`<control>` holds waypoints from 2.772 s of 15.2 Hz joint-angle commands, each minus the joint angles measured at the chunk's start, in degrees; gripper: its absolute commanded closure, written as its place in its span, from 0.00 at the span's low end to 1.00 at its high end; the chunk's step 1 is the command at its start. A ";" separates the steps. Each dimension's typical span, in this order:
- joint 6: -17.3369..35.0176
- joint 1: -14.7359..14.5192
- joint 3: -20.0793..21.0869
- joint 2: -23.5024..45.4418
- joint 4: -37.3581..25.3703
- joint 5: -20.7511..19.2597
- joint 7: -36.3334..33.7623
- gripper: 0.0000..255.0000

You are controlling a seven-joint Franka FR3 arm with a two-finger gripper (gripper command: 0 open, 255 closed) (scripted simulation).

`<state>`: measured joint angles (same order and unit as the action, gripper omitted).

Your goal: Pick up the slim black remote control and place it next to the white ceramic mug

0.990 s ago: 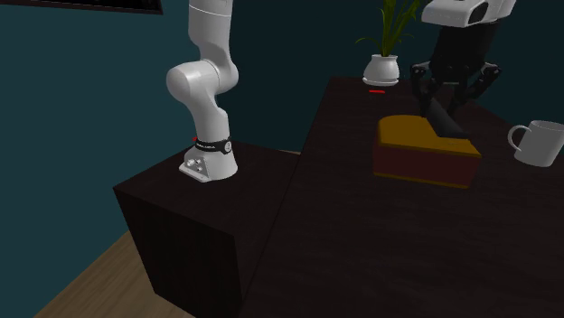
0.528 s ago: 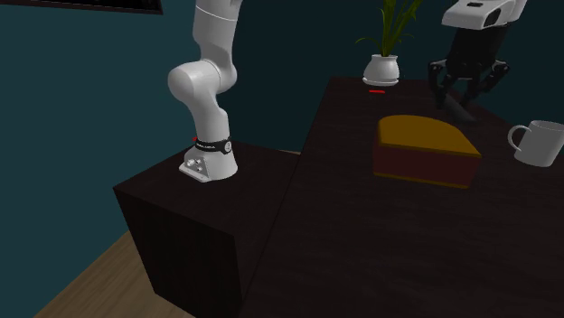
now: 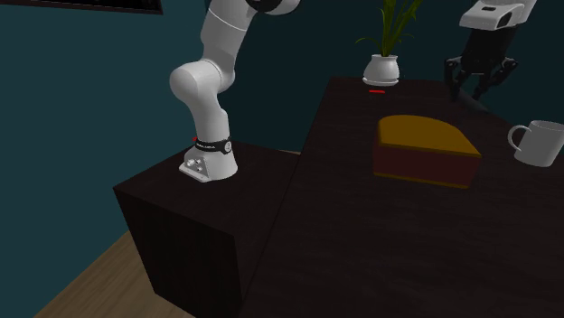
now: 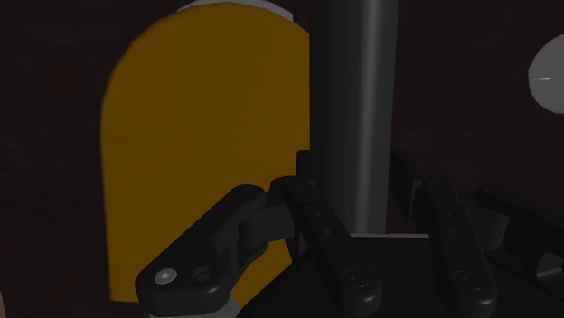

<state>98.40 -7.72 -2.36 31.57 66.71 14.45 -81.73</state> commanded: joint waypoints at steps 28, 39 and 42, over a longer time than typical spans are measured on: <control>18.90 -0.99 0.34 4.32 14.83 1.60 3.83 1.00; 19.77 -1.00 0.58 6.37 13.61 1.49 3.70 0.00; 21.41 0.51 0.29 3.86 18.37 2.28 6.21 0.00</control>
<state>124.63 -7.96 -1.58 29.78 83.92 20.24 -75.97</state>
